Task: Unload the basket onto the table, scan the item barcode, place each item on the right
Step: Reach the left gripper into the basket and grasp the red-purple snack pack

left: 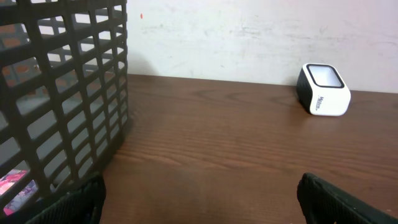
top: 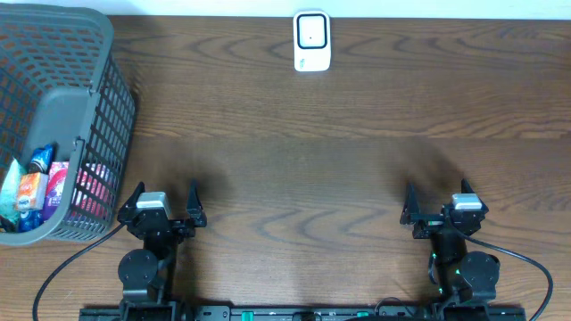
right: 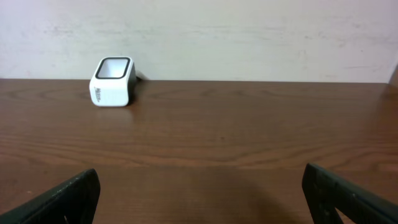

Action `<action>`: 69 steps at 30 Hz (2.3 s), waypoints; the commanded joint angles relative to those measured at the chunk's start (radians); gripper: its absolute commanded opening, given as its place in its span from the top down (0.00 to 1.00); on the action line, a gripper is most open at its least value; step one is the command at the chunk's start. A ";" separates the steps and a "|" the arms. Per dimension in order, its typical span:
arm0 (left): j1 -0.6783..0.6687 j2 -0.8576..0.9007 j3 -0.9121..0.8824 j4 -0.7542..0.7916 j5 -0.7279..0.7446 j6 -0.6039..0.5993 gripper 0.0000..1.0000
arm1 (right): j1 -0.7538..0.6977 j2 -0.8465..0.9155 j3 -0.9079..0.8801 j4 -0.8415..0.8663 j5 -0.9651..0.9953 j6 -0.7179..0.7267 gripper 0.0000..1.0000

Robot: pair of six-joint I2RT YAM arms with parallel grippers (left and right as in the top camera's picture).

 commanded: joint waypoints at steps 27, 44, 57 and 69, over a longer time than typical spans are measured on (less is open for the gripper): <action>-0.003 0.520 0.909 -0.232 0.197 0.055 0.02 | -0.009 -0.005 -0.002 -0.004 -0.001 0.011 0.01; 0.327 1.398 1.942 -1.019 -0.159 -0.146 0.02 | -0.009 -0.005 -0.002 -0.004 -0.001 0.011 0.01; 0.663 1.520 1.947 -1.219 0.045 -0.597 0.02 | -0.009 -0.005 -0.002 -0.004 -0.001 0.011 0.01; 0.671 1.617 1.924 -1.294 -0.140 -0.658 0.02 | -0.009 -0.005 -0.002 -0.004 -0.001 0.011 0.01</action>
